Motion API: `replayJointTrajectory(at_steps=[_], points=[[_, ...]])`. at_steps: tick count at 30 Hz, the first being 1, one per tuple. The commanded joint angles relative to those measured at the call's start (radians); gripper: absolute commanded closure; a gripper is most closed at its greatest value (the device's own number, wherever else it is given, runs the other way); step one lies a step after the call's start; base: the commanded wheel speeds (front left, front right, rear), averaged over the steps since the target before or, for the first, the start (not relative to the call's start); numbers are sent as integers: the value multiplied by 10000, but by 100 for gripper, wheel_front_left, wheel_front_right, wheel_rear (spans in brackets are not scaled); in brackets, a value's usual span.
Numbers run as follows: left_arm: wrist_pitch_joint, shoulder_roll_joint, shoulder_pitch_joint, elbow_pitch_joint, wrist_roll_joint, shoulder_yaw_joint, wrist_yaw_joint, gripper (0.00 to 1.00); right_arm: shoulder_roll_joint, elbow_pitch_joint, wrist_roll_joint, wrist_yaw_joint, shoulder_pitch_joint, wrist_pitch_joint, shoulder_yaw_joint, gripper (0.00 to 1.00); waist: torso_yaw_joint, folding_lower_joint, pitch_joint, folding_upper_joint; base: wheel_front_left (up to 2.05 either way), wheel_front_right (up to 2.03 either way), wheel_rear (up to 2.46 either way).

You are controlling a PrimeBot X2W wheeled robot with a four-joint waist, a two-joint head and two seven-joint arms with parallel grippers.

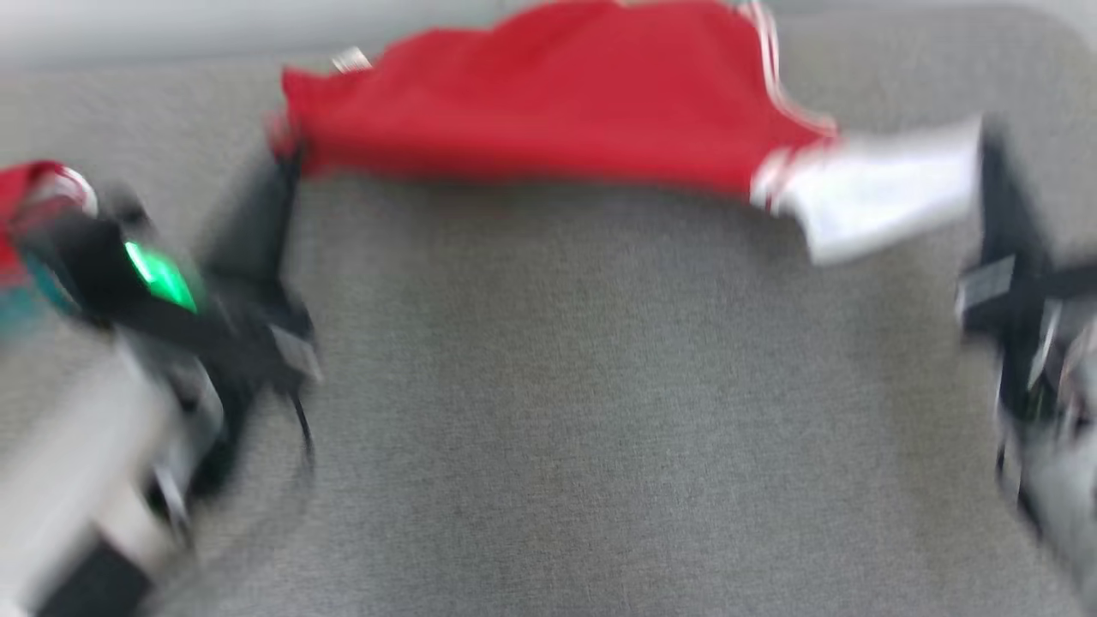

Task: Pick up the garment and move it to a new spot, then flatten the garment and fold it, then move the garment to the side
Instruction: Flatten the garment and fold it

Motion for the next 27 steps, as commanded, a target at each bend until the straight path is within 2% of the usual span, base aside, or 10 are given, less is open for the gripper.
replayJointTrajectory(at_steps=[1,6,9,13,22,27], points=[[-22,-38,1027,-175,458,-189,-66,100,-6,-348,187,37,960,-105,-161,100,187,3,-647,2,0,0,0],[-26,-244,3437,-240,1043,360,62,100,192,-1413,338,37,3713,-197,-488,100,153,3,-1020,2,0,0,0],[-26,-559,4758,-142,1205,871,-64,100,175,-1762,87,37,5059,-244,-706,100,172,3,-1290,2,0,0,0],[-27,-918,6222,398,1765,1308,-326,100,533,-2016,-40,35,6805,-118,-1167,100,282,3,-1760,2,0,0,0],[-27,-1534,8065,971,2532,2345,-263,100,989,-2527,-260,35,8922,762,-1676,100,337,3,-2393,2,0,0,0],[-27,-1613,8795,1226,3052,2886,-318,100,1197,-2996,-334,28,9838,1700,-1829,100,304,3,-2456,2,0,0,0]])
